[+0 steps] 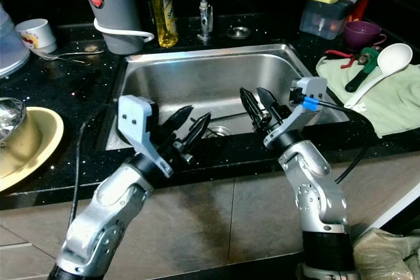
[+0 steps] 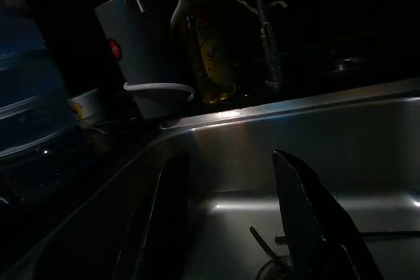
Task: Kitchen organization
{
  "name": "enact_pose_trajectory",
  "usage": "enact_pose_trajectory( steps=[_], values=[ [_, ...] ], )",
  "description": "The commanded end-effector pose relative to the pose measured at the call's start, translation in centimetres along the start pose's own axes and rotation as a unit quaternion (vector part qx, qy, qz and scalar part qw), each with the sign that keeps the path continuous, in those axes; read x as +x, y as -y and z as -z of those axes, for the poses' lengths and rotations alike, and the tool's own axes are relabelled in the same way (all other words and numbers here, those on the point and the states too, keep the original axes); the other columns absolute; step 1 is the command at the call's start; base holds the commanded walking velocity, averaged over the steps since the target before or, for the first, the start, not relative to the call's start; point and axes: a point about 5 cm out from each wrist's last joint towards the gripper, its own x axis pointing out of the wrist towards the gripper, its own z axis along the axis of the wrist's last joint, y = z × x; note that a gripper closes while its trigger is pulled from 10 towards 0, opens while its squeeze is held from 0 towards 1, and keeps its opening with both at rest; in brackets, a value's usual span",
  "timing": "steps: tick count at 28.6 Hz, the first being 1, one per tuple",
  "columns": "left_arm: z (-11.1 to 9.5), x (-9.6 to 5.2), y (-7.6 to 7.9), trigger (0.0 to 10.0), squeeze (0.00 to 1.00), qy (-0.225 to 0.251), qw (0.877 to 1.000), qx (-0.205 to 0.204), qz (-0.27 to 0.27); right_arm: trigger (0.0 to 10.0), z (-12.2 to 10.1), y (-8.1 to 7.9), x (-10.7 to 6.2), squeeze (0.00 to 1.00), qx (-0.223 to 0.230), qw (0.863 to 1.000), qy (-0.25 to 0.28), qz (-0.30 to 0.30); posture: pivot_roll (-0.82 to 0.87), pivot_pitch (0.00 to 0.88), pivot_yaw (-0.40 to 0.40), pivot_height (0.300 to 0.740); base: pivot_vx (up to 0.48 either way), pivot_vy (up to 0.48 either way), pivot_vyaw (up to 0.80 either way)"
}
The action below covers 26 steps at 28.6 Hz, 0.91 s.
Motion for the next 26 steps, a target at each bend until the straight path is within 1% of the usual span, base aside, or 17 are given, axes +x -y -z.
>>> enact_pose_trajectory(
  steps=[1,3,4,6,8,9,11,13,14,16,18,19,22,23,24,25,26],
  values=[
    [-0.6,-0.1,-0.8,10.0,0.00,0.005,0.999,0.023,-0.029,10.0,0.2,0.1,0.1,0.00,-0.007,1.000,0.000,0.000,0.00,0.069,-0.012,0.740,0.000,0.000,0.58],
    [-1.1,-0.2,-1.1,10.0,0.00,0.013,0.998,0.048,-0.045,10.0,0.6,0.1,-0.4,0.00,0.010,1.000,0.002,-0.012,0.00,0.069,-0.012,0.740,0.000,0.000,0.80],
    [-1.2,-0.2,-1.1,10.0,0.00,0.015,0.997,0.053,-0.049,10.0,0.7,0.0,-0.5,0.00,0.020,1.000,0.004,-0.020,0.00,0.069,-0.012,0.740,0.000,0.000,0.80],
    [-1.6,-0.2,-1.1,10.0,0.00,0.020,0.996,0.059,-0.059,10.0,0.6,-1.4,-1.0,0.00,0.052,0.996,0.013,-0.073,0.01,0.077,-0.011,0.740,0.000,0.000,0.00],
    [-1.7,-0.2,-1.1,10.0,0.00,0.021,0.996,0.061,-0.062,10.0,0.5,-1.9,-1.1,0.00,0.060,0.994,0.016,-0.091,0.01,0.077,-0.012,0.740,0.000,0.000,0.00],
    [-1.7,-0.2,-1.1,10.0,0.00,0.021,0.996,0.061,-0.062,10.0,0.5,-1.9,-1.1,0.00,0.060,0.994,0.016,-0.091,0.01,0.077,-0.012,0.740,0.000,0.000,0.00],
    [-1.9,-0.2,-1.4,10.0,0.00,0.025,0.995,0.066,-0.070,10.0,0.3,-3.5,-2.0,0.00,0.113,0.982,0.028,-0.149,0.01,0.082,-0.011,0.740,0.000,0.000,0.00],
    [-1.9,-0.2,-1.4,10.0,0.00,0.025,0.995,0.066,-0.070,10.0,0.3,-3.5,-2.0,0.00,0.113,0.982,0.028,-0.149,0.01,0.082,-0.011,0.740,0.000,0.000,0.00],
    [-2.3,-0.3,-1.8,10.0,0.00,0.028,0.994,0.074,-0.081,10.0,0.2,-4.2,-2.8,0.00,0.148,0.971,0.041,-0.181,0.00,0.086,-0.011,0.740,0.000,0.000,0.00],
    [-2.4,-0.3,-2.0,10.0,0.00,0.029,0.993,0.076,-0.086,10.0,0.2,-4.2,-3.0,0.00,0.152,0.970,0.044,-0.183,0.00,0.086,-0.011,0.740,0.000,0.000,0.00],
    [-2.9,-0.4,-2.8,10.0,0.00,0.034,0.990,0.086,-0.101,10.0,0.3,-3.8,-3.6,0.00,0.175,0.965,0.055,-0.186,0.00,0.086,-0.012,0.740,0.000,0.000,0.00],
    [-3.2,-0.4,-3.2,10.0,0.00,0.037,0.989,0.091,-0.110,10.0,0.2,-3.6,-3.9,0.00,0.183,0.961,0.058,-0.197,0.00,0.086,-0.011,0.740,0.000,0.000,0.00],
    [-3.5,-0.4,-3.6,10.0,0.00,0.041,0.988,0.094,-0.118,10.0,0.1,-3.6,-4.2,0.00,0.184,0.958,0.056,-0.213,0.00,0.086,-0.012,0.740,0.000,0.000,0.00],
    [-3.9,-0.4,-3.9,10.0,0.00,0.046,0.986,0.096,-0.125,10.0,0.1,-3.8,-4.7,0.00,0.179,0.954,0.048,-0.236,0.01,0.085,-0.014,0.740,0.000,0.000,0.00],
    [-3.9,-0.4,-3.9,10.0,0.00,0.046,0.986,0.096,-0.125,10.0,0.1,-3.8,-4.7,0.00,0.179,0.954,0.048,-0.236,0.01,0.085,-0.014,0.740,0.000,0.000,0.00],
    [-4.5,-0.4,-4.1,10.0,0.00,0.053,0.985,0.098,-0.130,10.0,0.0,-3.9,-5.2,0.00,0.170,0.950,0.035,-0.261,0.01,0.084,-0.014,0.740,0.000,0.000,0.00],
    [-4.5,-0.4,-4.1,10.0,0.00,0.053,0.985,0.098,-0.130,10.0,0.0,-3.9,-5.2,0.00,0.170,0.950,0.035,-0.261,0.01,0.084,-0.014,0.740,0.000,0.000,0.00]
  ],
)
